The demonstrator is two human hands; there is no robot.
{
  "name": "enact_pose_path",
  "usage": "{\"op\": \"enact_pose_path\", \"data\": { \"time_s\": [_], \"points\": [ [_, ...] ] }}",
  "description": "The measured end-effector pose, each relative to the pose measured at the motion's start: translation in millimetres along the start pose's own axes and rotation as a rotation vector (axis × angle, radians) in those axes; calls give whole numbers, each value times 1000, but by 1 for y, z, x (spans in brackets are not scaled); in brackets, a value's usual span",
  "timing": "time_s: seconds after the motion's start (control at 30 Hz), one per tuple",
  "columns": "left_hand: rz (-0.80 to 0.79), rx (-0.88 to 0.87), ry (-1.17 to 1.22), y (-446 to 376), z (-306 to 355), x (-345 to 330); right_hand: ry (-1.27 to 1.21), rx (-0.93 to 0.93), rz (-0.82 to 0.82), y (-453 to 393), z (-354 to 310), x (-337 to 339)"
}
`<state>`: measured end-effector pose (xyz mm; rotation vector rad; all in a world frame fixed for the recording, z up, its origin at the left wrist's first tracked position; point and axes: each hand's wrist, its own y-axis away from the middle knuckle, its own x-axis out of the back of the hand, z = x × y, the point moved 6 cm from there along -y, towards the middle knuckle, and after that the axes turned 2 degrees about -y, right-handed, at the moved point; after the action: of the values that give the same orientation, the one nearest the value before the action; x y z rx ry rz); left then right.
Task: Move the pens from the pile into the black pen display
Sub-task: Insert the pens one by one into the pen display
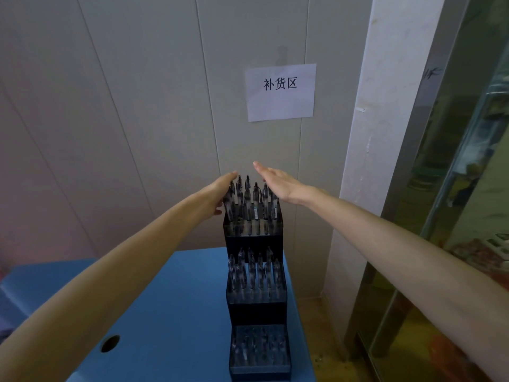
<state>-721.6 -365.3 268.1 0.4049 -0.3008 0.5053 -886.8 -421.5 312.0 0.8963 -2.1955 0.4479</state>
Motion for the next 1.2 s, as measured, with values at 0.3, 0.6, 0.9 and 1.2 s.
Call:
{"op": "enact_pose_path", "data": {
  "time_s": [0.3,0.6,0.9,1.2],
  "points": [
    [-87,-14,-247,2,10,-1,-27,20,76,10,-9,7],
    [-56,-29,-44,-7,-7,-5,-18,17,114,11,-5,-1],
    [-40,-121,-21,15,-5,0,230,66,126,6,4,-8],
    [309,-426,-829,92,-1,37,647,48,216,53,-9,-10]
  ]
}}
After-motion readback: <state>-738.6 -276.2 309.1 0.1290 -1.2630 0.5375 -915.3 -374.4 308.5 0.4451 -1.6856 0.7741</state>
